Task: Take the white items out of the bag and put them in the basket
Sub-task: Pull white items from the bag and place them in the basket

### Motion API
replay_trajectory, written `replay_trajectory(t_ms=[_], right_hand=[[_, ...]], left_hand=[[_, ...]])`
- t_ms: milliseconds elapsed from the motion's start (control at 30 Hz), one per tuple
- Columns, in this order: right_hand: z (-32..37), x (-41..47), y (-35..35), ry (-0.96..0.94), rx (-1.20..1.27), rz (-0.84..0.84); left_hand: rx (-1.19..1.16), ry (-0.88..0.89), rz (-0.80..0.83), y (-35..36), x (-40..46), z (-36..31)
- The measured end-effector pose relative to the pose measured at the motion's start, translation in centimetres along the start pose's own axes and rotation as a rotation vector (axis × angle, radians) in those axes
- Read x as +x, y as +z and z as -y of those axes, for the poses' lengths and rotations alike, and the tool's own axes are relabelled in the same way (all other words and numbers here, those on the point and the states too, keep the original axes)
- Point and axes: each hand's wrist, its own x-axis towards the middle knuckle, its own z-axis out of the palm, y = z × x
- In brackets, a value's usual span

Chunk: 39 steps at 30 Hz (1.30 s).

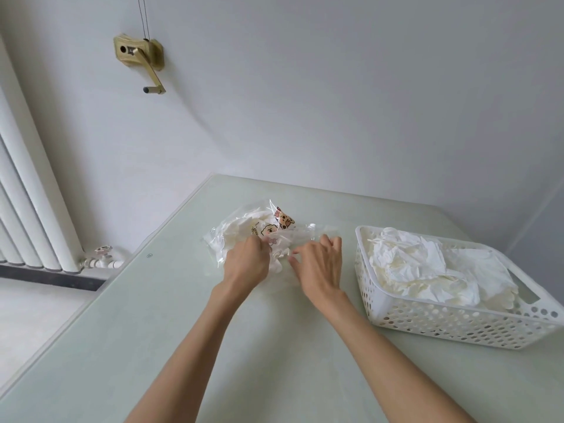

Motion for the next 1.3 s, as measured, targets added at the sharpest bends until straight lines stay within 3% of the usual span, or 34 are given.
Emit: replay_trajectory(t_ms=[200, 300, 367, 500, 633, 700, 800, 900, 1000, 1100, 1167, 1300], right_hand=[[0.3, 0.6, 0.9, 0.015, 0.087, 0.006], [-0.4, -0.6, 0.9, -0.067, 0.235, -0.088], [-1.3, -1.8, -0.4, -0.100, 0.416, -0.039], [-3.0, -3.3, -4.1, 0.034, 0.817, 0.065], [-3.2, -4.0, -7.6, 0.395, 1.582, 0.192], [-3.2, -4.0, -8.6, 0.530, 1.783, 0.164], [-3.3, -4.0, -9.2, 0.487, 1.465, 0.154], [-3.3, -4.1, -9.3, 0.265, 0.900, 0.312], [-2.9, -3.5, -8.6, 0.165, 0.518, 0.460], [-1.9, -2.1, -7.6, 0.059, 0.173, 0.437], [-1.7, -1.0, -7.4, 0.037, 0.125, 0.383], [-2.0, 0.6, -8.2, 0.028, 0.354, 0.223]], left_hand=[[-0.013, 0.013, -0.044, -0.1, 0.1, 0.5], [0.038, 0.000, -0.093, -0.6, -0.3, 0.3], [0.071, -0.019, -0.115, -0.7, -0.5, 0.1], [0.142, 0.001, -0.116, -0.5, -1.3, -0.8], [0.153, 0.006, -0.121, -0.6, -1.3, -1.4], [0.150, 0.007, -0.127, -0.7, -1.3, -1.5], [0.164, 0.017, -0.126, -0.9, -1.6, -1.6], [0.189, 0.023, -0.074, -1.1, -1.3, -1.8], [0.201, 0.033, 0.036, -1.2, -1.3, -1.9], [0.172, 0.030, 0.094, -1.9, -1.4, -1.7], [0.132, 0.004, 0.155, -2.7, -1.1, -1.6], [0.059, -0.007, 0.294, -4.9, -0.6, -1.4]])
